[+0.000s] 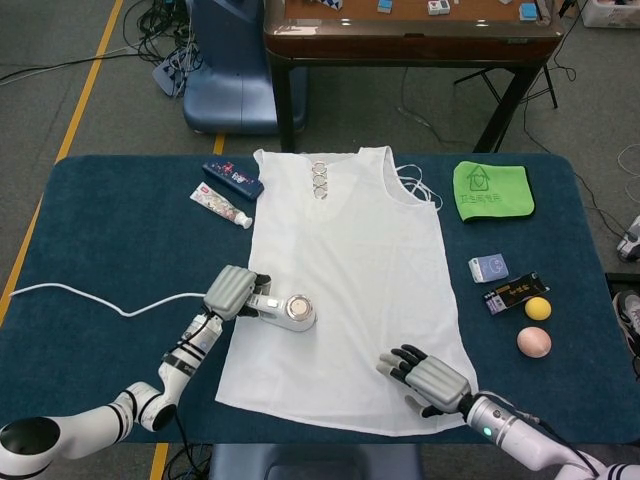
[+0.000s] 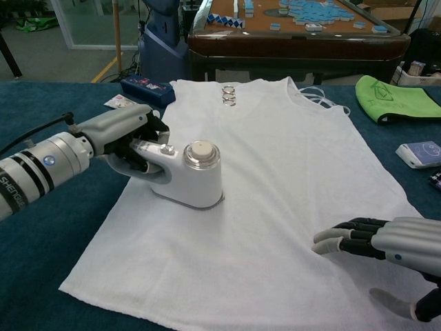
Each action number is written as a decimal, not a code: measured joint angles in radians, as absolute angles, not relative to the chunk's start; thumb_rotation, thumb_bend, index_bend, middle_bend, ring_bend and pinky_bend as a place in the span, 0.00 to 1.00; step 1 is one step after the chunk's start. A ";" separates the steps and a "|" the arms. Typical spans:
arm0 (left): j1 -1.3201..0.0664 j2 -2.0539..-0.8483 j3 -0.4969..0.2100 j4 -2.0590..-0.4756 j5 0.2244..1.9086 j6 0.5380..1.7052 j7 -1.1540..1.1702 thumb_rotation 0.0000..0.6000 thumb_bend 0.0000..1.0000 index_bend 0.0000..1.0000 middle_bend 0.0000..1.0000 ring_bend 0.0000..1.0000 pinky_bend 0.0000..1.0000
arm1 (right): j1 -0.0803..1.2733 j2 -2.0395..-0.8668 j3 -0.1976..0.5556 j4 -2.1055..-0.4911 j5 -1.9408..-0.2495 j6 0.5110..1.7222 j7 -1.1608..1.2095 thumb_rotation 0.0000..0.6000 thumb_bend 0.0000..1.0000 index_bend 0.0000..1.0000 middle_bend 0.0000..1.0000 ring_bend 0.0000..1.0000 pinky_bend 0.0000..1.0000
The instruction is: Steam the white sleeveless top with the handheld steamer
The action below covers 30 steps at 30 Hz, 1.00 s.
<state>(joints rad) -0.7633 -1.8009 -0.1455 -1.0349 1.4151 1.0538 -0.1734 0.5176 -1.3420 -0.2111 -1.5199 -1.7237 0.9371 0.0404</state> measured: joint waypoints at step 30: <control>-0.791 -1.831 -0.148 -0.933 1.447 1.026 -0.194 1.00 0.19 0.84 0.85 0.71 0.73 | 0.507 -1.326 -0.217 -1.534 -1.708 0.950 0.024 0.94 0.56 0.00 0.07 0.00 0.01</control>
